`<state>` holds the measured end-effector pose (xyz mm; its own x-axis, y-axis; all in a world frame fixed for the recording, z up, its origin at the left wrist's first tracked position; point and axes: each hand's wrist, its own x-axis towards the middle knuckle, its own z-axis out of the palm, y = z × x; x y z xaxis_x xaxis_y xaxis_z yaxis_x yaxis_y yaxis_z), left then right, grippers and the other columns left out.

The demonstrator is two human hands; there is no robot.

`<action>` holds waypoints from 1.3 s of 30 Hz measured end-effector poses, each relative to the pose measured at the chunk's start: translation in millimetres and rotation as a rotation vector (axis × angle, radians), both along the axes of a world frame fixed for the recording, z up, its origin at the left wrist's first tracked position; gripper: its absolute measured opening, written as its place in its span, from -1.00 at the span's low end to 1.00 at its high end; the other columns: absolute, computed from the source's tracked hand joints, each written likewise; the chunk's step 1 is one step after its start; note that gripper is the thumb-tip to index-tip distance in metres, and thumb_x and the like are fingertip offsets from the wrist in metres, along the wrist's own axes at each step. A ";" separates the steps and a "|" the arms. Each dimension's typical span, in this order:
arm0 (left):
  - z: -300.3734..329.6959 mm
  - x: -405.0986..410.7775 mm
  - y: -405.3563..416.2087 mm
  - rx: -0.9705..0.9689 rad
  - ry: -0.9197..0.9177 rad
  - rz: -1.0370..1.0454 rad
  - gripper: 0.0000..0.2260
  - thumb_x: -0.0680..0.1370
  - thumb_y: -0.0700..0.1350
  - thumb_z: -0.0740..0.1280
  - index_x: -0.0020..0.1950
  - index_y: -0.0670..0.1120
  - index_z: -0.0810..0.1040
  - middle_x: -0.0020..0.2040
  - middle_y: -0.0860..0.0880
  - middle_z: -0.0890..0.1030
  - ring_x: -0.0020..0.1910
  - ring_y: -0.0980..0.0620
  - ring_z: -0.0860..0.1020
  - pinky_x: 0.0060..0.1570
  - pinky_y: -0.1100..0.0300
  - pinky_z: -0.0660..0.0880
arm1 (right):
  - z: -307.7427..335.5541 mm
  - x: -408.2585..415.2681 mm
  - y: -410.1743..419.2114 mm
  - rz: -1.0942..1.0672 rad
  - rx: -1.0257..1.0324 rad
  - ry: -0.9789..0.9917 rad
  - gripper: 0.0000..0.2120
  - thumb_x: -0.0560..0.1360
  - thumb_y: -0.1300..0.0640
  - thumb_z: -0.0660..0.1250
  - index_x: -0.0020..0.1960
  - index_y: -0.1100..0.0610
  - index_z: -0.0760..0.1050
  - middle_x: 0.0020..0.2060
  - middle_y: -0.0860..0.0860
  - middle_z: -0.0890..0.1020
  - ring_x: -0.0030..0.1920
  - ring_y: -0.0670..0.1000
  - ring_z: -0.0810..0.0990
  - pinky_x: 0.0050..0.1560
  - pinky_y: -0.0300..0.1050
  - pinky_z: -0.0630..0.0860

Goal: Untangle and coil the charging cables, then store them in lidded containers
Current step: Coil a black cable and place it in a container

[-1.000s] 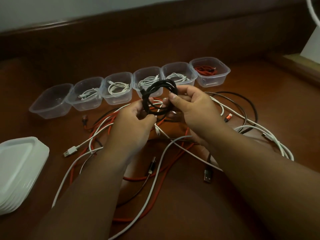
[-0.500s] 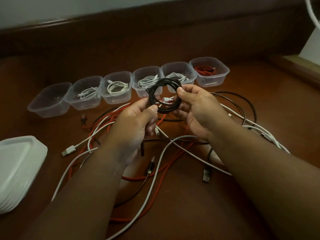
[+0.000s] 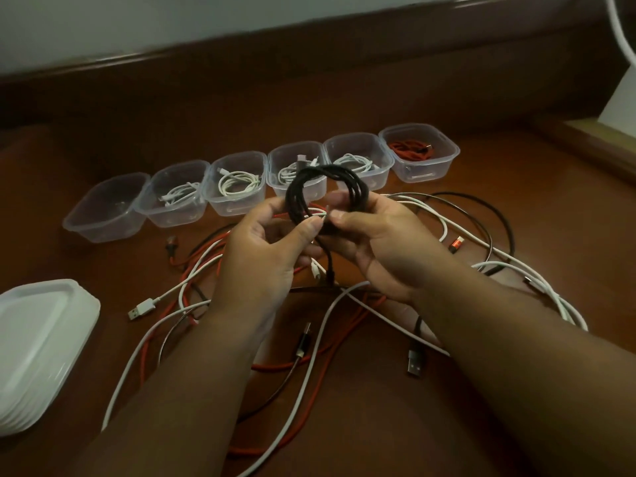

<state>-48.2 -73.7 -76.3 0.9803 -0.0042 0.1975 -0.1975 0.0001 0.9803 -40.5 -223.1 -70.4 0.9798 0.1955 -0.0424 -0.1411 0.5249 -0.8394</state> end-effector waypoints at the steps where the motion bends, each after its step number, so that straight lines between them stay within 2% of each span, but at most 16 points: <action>1: -1.1 -0.1 -0.2 -0.005 0.005 0.016 -0.82 0.52 -0.17 0.44 0.06 0.06 0.62 -0.16 -0.01 0.69 -0.25 0.10 0.63 -0.23 0.23 0.53 | -0.6 -0.8 1.2 -0.003 -0.049 -0.019 -0.81 0.57 0.42 0.22 0.06 0.20 0.51 -0.03 0.16 0.65 -0.04 0.05 0.68 0.03 -0.07 0.65; 4: -3.2 -0.1 -1.4 0.002 0.012 0.022 -0.76 0.49 -0.23 0.46 0.06 0.08 0.63 -0.06 -0.04 0.70 -0.10 0.08 0.68 -0.15 0.26 0.56 | -2.6 -0.7 1.5 -0.029 -0.171 -0.064 -0.81 0.54 0.44 0.24 0.01 0.20 0.52 -0.06 0.10 0.68 -0.02 0.04 0.69 0.03 -0.09 0.64; 6: -3.4 0.3 -1.6 0.026 0.014 0.005 -0.68 0.47 -0.31 0.46 0.08 0.07 0.63 -0.04 -0.04 0.71 -0.04 0.08 0.68 -0.08 0.24 0.59 | -3.0 0.0 0.3 -0.054 -0.261 -0.075 -0.82 0.54 0.41 0.27 0.00 0.18 0.54 -0.01 0.09 0.70 0.06 0.05 0.67 0.11 -0.06 0.61; 9: -3.2 0.7 -0.5 0.145 -0.017 0.030 -0.69 0.47 -0.30 0.46 0.11 0.04 0.64 -0.03 0.02 0.71 0.01 0.09 0.67 0.02 0.17 0.60 | -2.4 -1.1 0.4 -0.055 -0.349 -0.097 -0.82 0.54 0.37 0.30 -0.05 0.12 0.59 -0.01 0.02 0.71 0.08 0.02 0.67 0.16 -0.04 0.58; 12: -3.2 -0.7 -1.8 0.130 -0.035 0.039 -0.70 0.48 -0.27 0.46 0.16 0.00 0.63 -0.01 0.00 0.71 0.00 0.11 0.67 0.00 0.20 0.61 | -3.0 -0.8 0.9 -0.044 -0.299 -0.095 -0.83 0.55 0.38 0.28 -0.04 0.16 0.58 -0.08 -0.02 0.72 0.01 -0.04 0.69 0.03 -0.15 0.61; 16: -0.8 -1.2 -4.5 0.056 0.007 0.015 -0.77 0.49 -0.21 0.46 0.12 0.01 0.64 -0.09 -0.03 0.71 -0.13 0.09 0.68 -0.15 0.28 0.58 | -2.4 0.1 -0.9 -0.041 -0.177 -0.045 -0.81 0.52 0.43 0.28 -0.04 0.17 0.54 -0.18 0.04 0.70 -0.09 0.01 0.69 -0.04 -0.12 0.62; 19: -1.6 0.1 -0.7 0.142 0.054 -0.078 -0.79 0.51 -0.23 0.44 0.09 0.01 0.66 -0.05 -0.01 0.72 -0.05 0.05 0.68 -0.04 0.16 0.59 | -1.1 -0.8 -0.8 -0.038 -0.179 -0.031 -0.80 0.50 0.45 0.30 -0.09 0.16 0.50 -0.25 -0.01 0.71 -0.13 -0.03 0.70 -0.12 -0.16 0.62; 21: -2.0 -0.9 -0.2 0.186 0.032 -0.096 -0.78 0.51 -0.26 0.43 0.10 0.00 0.66 -0.03 0.01 0.72 0.00 0.04 0.68 -0.02 0.17 0.61 | -2.0 0.8 -0.1 -0.049 -0.240 -0.034 -0.83 0.48 0.41 0.34 -0.11 0.15 0.51 -0.20 0.00 0.72 -0.05 -0.01 0.71 0.02 -0.07 0.62; 23: -2.9 -1.1 -1.3 0.233 -0.016 -0.063 -0.78 0.53 -0.26 0.41 0.07 0.03 0.65 -0.08 0.06 0.72 -0.07 0.11 0.68 -0.10 0.22 0.61 | -1.8 1.2 1.2 -0.080 -0.329 -0.045 -0.91 0.49 0.32 0.38 -0.09 0.15 0.56 -0.11 0.05 0.73 0.05 0.05 0.68 0.21 0.07 0.56; 26: -4.1 -1.0 -4.9 0.237 -0.002 -0.007 -0.81 0.57 -0.25 0.36 0.02 0.06 0.61 -0.19 0.08 0.69 -0.26 0.15 0.65 -0.23 0.19 0.62 | 0.2 -1.0 3.2 -0.127 -0.372 -0.070 -0.94 0.56 0.19 0.33 -0.06 0.11 0.58 -0.16 0.03 0.72 0.05 0.08 0.67 0.22 0.14 0.54; 31: -2.8 0.5 -6.2 0.124 0.036 0.109 -0.82 0.62 -0.19 0.31 0.03 0.10 0.59 -0.06 0.01 0.68 -0.18 0.02 0.70 -0.17 0.08 0.63 | -0.5 -0.9 4.0 -0.214 -0.560 -0.184 -0.87 0.59 0.15 0.30 -0.09 0.04 0.59 -0.18 -0.02 0.71 -0.09 -0.09 0.68 0.03 -0.12 0.60; 34: -2.8 1.6 -3.8 0.166 -0.044 0.169 -0.86 0.59 -0.14 0.37 0.07 0.10 0.59 -0.02 0.00 0.66 -0.12 0.06 0.69 -0.07 0.02 0.66 | -0.7 -0.5 3.4 -0.179 -0.492 -0.169 -0.86 0.61 0.16 0.28 -0.05 0.11 0.60 -0.18 -0.01 0.71 -0.09 -0.12 0.69 -0.06 -0.26 0.60; 36: -2.2 2.1 -0.6 0.211 -0.118 0.197 -0.84 0.55 -0.08 0.42 0.09 0.15 0.59 -0.03 0.02 0.66 -0.06 0.08 0.67 -0.02 0.03 0.64 | -0.9 -1.3 2.9 -0.162 -0.394 -0.162 -0.86 0.61 0.17 0.27 -0.04 0.14 0.60 -0.17 0.00 0.71 -0.07 -0.08 0.70 -0.04 -0.24 0.60; 39: -0.2 0.9 1.2 0.141 -0.124 0.211 -0.83 0.53 -0.14 0.45 0.07 0.08 0.62 -0.10 0.05 0.67 -0.07 0.15 0.65 -0.09 0.26 0.58 | -0.6 -3.2 1.9 -0.140 -0.253 -0.141 -0.87 0.60 0.18 0.26 -0.01 0.17 0.58 -0.12 0.04 0.70 -0.09 -0.03 0.69 -0.07 -0.19 0.60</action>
<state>-47.2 -72.5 -76.5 0.9310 0.1611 0.3277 -0.2968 -0.1888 0.9361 -43.7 -221.2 -71.0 0.9961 0.0592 0.0657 0.0448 0.3034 -0.9518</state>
